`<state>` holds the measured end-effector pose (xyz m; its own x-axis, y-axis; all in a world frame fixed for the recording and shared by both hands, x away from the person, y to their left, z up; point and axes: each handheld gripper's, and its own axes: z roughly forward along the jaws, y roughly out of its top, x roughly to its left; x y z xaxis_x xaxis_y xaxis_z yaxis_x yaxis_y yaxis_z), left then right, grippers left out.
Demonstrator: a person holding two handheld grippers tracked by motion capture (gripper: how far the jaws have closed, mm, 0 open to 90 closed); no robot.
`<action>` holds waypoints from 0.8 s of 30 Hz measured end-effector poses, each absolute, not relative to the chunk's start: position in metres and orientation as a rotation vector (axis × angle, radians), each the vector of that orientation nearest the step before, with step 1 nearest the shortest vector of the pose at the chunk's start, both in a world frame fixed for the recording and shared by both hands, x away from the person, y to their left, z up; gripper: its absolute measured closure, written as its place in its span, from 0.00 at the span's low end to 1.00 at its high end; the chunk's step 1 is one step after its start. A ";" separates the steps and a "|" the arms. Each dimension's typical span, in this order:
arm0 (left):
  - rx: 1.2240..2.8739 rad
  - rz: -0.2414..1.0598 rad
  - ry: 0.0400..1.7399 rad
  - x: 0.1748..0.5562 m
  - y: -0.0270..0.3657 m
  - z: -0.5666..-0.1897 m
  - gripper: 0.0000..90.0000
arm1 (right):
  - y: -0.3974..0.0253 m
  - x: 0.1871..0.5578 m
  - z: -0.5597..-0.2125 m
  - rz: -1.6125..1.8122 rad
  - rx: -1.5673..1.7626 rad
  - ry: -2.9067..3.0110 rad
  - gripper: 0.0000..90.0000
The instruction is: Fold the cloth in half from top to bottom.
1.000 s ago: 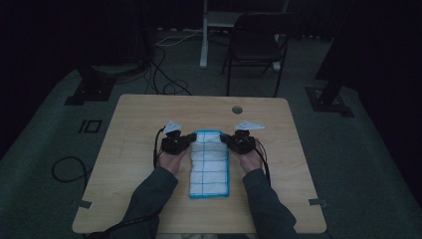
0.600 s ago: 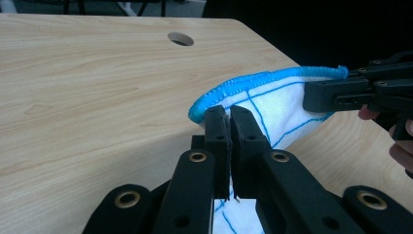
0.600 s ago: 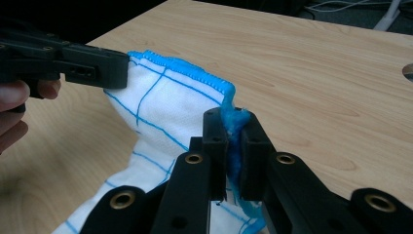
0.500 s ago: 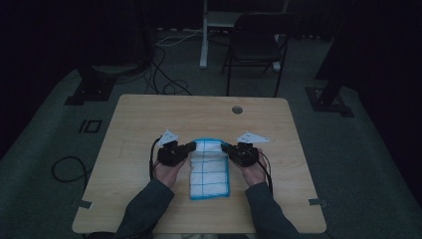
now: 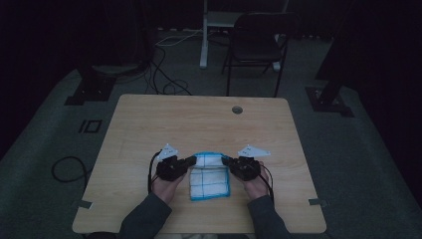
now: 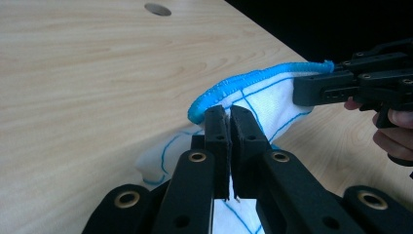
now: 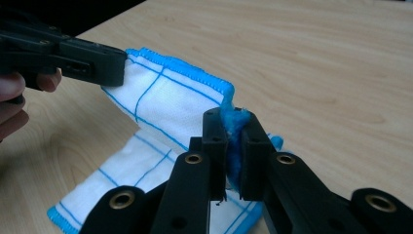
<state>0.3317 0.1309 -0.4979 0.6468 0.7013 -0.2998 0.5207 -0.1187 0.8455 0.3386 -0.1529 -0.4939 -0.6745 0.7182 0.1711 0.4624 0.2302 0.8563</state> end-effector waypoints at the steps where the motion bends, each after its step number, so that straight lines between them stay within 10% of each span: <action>1: 1.784 0.206 0.987 0.331 0.131 -0.499 0.98 | -0.153 0.338 -0.496 1.421 1.110 2.250 0.95; 24: 1.791 0.199 1.012 0.314 0.132 -0.517 0.97 | -0.151 0.323 -0.517 1.420 1.141 2.278 0.94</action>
